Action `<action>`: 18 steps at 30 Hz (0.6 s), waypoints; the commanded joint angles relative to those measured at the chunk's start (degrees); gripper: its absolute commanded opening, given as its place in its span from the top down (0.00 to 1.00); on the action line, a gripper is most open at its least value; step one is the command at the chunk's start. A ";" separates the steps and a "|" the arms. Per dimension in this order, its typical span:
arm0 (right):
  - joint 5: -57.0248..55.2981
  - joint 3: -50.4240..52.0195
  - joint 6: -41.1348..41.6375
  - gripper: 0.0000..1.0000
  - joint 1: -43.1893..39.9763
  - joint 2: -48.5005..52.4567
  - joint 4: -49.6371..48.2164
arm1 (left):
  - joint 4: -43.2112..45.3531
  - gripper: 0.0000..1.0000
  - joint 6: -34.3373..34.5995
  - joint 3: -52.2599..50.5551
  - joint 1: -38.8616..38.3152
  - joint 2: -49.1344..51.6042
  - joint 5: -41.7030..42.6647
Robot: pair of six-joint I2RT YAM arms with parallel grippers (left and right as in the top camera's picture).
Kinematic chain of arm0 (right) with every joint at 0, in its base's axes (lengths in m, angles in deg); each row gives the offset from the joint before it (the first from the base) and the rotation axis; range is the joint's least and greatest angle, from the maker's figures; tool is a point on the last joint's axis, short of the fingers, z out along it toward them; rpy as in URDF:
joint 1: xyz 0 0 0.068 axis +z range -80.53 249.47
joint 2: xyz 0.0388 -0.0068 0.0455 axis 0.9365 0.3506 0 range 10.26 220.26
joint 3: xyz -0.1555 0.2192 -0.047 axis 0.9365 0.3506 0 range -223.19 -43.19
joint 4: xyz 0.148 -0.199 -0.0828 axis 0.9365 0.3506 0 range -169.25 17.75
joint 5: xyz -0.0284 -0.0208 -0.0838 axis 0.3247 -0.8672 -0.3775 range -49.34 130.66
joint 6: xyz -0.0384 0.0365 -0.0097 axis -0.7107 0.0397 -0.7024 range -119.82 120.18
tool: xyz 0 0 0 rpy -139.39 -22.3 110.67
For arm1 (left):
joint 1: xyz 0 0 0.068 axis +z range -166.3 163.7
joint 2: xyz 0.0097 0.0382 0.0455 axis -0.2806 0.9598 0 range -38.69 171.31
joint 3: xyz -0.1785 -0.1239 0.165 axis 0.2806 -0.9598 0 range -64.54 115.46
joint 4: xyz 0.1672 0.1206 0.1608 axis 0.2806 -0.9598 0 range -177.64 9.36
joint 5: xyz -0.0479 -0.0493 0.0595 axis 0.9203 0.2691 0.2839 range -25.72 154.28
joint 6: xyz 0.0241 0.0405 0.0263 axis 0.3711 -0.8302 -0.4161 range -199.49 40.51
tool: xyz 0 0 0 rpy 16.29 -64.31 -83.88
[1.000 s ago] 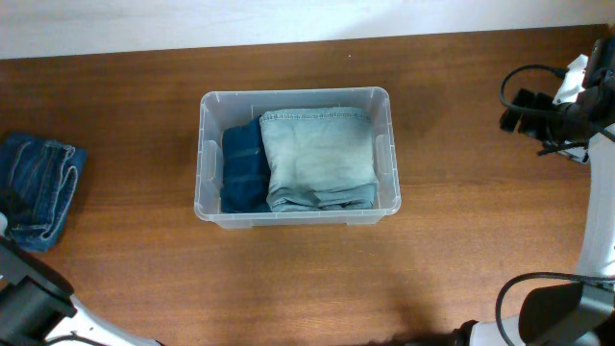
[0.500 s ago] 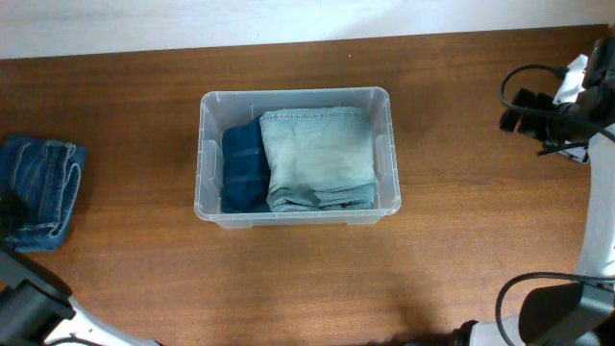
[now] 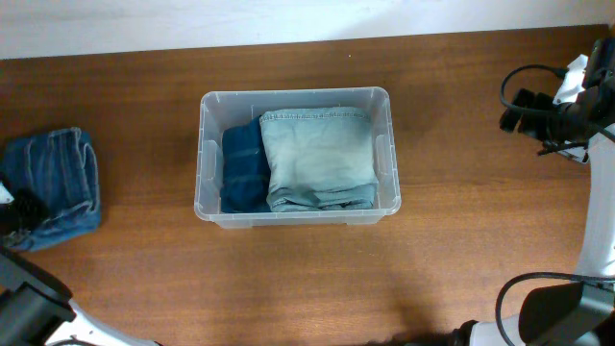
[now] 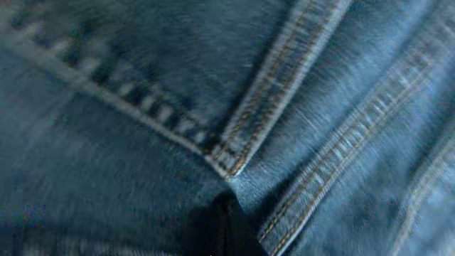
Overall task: Pack container
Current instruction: 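Lower the left gripper onto the folded dark-blue jeans' edge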
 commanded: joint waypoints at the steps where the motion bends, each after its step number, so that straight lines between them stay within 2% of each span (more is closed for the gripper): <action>1: -0.09 -0.37 -0.04 0.01 -0.15 -0.42 0.02 | -4.76 0.99 1.81 -4.26 -2.99 4.76 12.61; 10: -0.09 -0.37 -0.04 0.02 -0.15 -0.42 0.02 | -9.40 0.99 5.46 -2.60 -7.50 3.69 12.92; 18: -0.09 -0.37 -0.04 0.01 -0.15 -0.44 0.02 | -12.90 0.99 7.63 4.96 -7.58 -3.58 12.72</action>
